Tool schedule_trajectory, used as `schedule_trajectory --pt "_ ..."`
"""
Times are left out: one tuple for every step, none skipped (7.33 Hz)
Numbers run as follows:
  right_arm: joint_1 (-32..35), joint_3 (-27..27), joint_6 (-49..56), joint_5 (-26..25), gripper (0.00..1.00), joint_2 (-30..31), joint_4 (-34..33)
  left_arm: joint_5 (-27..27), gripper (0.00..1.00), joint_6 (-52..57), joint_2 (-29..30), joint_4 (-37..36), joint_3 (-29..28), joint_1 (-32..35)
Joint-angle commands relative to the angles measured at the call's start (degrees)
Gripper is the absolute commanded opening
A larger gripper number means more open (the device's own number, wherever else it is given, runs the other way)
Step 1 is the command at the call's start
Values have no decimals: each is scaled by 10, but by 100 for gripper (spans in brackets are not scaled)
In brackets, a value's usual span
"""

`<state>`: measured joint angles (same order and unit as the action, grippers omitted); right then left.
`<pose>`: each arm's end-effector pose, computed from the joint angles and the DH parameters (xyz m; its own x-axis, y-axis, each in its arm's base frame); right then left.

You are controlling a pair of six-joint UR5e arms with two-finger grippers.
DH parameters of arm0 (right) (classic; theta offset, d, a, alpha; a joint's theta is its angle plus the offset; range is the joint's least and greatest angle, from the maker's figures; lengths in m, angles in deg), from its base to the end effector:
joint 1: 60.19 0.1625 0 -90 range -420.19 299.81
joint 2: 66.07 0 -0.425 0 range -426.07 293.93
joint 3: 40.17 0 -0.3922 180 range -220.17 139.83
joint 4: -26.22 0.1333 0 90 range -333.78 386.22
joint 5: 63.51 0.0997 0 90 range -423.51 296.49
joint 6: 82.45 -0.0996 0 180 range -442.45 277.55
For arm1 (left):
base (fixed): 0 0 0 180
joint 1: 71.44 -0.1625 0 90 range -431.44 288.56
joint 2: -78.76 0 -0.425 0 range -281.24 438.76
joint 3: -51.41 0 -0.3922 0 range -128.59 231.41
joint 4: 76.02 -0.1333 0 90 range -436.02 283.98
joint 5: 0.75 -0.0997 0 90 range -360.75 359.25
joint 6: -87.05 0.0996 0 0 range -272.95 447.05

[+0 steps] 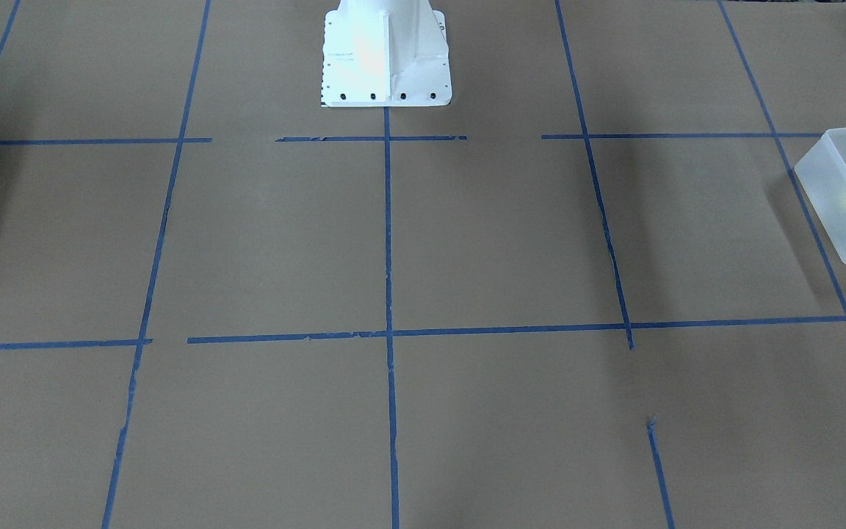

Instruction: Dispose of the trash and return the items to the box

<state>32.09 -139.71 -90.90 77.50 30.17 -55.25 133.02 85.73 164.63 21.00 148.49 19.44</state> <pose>0.0740 -0.4532 0.6033 0.6224 0.0110 0.7826 -0.1318 0.9871 0.0910 -0.0716 -0.4707 0.6198 0.7233 0.0859 -0.6851 0.0318 0.9870 0.1574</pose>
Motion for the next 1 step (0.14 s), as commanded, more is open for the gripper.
schedule_trajectory --pt "0 0 0 1 100 0 0 0 100 0 0 0 0 0"
